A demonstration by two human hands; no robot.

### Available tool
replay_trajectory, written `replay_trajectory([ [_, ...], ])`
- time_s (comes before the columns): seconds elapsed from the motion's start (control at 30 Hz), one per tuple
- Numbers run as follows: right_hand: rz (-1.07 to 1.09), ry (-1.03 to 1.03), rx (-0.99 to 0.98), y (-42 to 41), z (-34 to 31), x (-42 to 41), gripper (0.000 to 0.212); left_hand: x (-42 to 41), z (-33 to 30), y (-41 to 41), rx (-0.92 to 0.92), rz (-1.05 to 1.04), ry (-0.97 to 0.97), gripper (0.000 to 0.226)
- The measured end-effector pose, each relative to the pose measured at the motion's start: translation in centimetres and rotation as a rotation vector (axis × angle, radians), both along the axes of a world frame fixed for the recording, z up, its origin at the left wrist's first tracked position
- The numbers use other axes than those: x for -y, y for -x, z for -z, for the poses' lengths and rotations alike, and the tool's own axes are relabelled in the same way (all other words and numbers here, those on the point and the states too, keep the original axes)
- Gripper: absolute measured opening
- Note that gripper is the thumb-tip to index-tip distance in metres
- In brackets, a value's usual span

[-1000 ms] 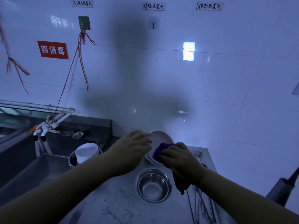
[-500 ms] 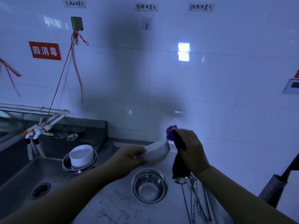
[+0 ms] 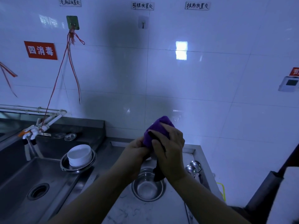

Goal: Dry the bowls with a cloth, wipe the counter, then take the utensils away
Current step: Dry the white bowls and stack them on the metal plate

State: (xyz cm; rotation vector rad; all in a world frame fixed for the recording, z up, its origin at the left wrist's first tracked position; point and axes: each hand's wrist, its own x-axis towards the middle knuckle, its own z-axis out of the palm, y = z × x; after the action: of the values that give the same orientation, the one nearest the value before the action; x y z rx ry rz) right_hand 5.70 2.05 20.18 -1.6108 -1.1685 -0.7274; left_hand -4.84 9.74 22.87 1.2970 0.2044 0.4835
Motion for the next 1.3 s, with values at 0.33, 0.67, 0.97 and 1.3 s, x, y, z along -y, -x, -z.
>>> replay_trajectory([
  [0.33,-0.161,-0.006,-0.876,-2.6,-3.8,0.8,0.032,-0.8,0.4,0.6,0.081,0.042,0.069,0.030],
  [0.67,0.073,-0.011,-0.280,0.7,-0.2,1.1,0.033,-0.9,0.3,0.4,0.117,-0.094,0.308,0.026],
  [0.97,0.038,0.091,0.083,-0.9,1.2,3.4,0.034,-1.7,-0.4,1.8,0.080,-0.082,0.398,0.025],
  [1.3,-0.010,0.055,-0.145,0.3,-1.7,0.7,0.033,0.5,-0.3,0.9,0.028,-0.039,0.398,0.022],
])
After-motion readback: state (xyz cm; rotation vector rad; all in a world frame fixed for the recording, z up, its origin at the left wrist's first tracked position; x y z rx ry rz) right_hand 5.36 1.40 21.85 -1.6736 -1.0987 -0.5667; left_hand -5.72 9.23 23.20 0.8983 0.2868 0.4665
